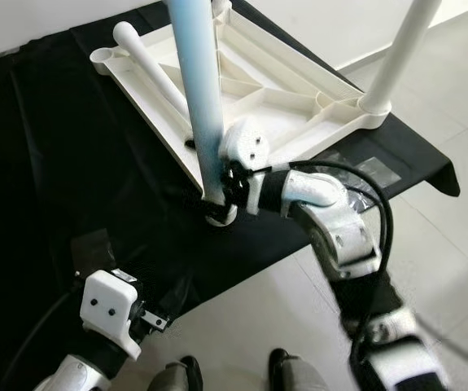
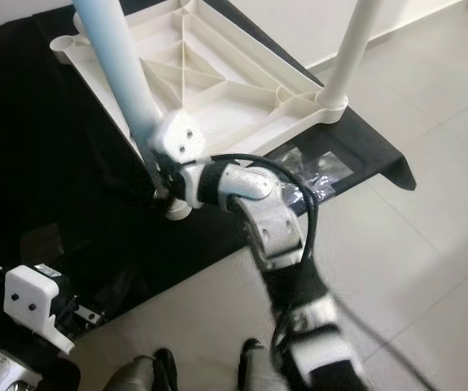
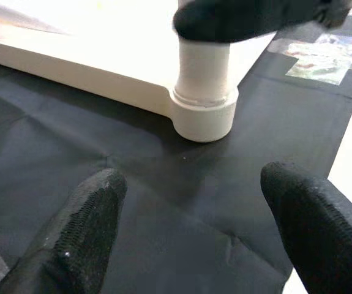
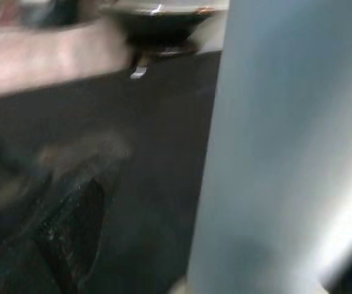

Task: Building children table

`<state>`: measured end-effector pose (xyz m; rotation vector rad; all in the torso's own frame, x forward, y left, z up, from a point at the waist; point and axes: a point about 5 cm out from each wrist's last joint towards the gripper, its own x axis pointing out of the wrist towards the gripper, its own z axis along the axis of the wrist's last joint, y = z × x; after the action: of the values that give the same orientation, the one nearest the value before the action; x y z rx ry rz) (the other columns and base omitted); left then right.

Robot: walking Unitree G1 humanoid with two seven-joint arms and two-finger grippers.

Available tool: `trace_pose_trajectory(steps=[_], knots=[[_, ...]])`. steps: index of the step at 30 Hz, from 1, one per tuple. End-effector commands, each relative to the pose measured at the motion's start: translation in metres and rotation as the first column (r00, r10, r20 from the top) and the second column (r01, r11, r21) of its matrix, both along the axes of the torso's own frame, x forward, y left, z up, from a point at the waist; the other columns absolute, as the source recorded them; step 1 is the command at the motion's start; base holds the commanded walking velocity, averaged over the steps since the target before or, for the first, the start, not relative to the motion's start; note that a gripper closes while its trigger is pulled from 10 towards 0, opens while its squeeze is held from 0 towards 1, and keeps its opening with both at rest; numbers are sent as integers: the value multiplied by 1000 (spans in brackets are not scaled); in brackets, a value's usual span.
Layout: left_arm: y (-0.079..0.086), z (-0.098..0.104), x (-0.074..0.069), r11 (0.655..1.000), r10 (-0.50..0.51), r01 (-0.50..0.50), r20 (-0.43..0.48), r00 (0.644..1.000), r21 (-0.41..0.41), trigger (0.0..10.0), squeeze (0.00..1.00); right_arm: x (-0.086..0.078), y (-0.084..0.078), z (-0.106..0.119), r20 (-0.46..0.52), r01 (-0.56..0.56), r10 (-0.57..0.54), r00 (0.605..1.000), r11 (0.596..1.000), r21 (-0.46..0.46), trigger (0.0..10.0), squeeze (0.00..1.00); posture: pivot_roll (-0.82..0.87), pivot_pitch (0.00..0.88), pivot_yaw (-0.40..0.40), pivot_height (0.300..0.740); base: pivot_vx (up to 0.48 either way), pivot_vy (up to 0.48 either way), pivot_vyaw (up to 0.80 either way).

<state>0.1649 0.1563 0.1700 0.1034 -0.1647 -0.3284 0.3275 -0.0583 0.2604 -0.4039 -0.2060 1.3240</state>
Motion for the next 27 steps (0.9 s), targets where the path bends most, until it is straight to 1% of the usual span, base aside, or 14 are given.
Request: trace_pose_trajectory(steps=[1,3,5,7,8,9,11,13,14,15,17,18,19,27], knots=[[-1,-3,-2,1000,6,-6,-12,1000,-1,10000,0,-5,9,-1,14,-85,86,996,996,-19,10000,1000,24,285,7,740,0,0,0],[-1,-3,-3,1000,6,-6,-13,1000,-1,10000,0,-1,6,4,19,-118,119,993,992,-39,10000,1000,29,289,8,740,0,0,0],[-1,-3,-3,1000,6,-6,-13,1000,-1,10000,0,-1,6,4,19,-118,119,993,992,-39,10000,1000,29,289,8,740,0,0,0],[-1,-3,-4,1000,7,-7,-15,1000,-2,10000,0,2,4,11,16,-152,153,988,987,-60,10000,1000,30,290,9,740,0,0,0],[-2,-2,-5,1000,6,-6,-17,1000,-3,10000,0,9,0,18,7,-204,205,979,975,-92,10000,0,41,294,6,740,0,0,0],[-2,-2,-5,1000,6,-6,-17,1000,-3,10000,0,9,0,18,7,-204,205,979,975,-92,10000,0,41,294,6,740,0,0,0],[-3,-2,-8,1000,7,-7,-20,1000,-4,10000,0,17,-4,27,-17,-274,274,962,955,-117,10000,0,43,297,3,740,0,0,0],[-3,-2,-8,1000,7,-7,-20,1000,-4,10000,0,17,-4,27,-17,-274,274,962,955,-117,10000,0,43,297,3,740,0,0,0],[-3,-1,-8,1000,8,-8,-21,1000,-5,10000,0,20,-4,29,-33,-302,301,953,947,-111,10000,0,44,303,3,740,0,0,0],[-3,-1,-9,1000,10,-10,-21,1000,-6,10000,0,20,-3,28,-54,-328,324,945,940,-98,8941,0,49,305,3,740,0,0,0],[-3,-1,-9,1000,10,-10,-21,1000,-6,10000,0,20,-3,28,-54,-328,324,945,940,-98,8941,0,49,305,3,740,0,0,0],[-3,-1,-10,1000,11,-11,-21,1000,-6,10000,0,21,-2,26,-71,-356,350,934,930,-93,3608,0,49,305,3,740,0,0,0],[-3,0,-10,1000,12,-12,-21,1000,-6,10000,0,22,0,25,-86,-378,371,925,922,-87,0,0,73,316,10,740,0,0,0],[-2,2,-13,1000,13,-13,-26,1000,-3,10000,0,25,-1,22,-102,-389,381,919,917,-87,0,0,101,326,22,740,0,0,0]])
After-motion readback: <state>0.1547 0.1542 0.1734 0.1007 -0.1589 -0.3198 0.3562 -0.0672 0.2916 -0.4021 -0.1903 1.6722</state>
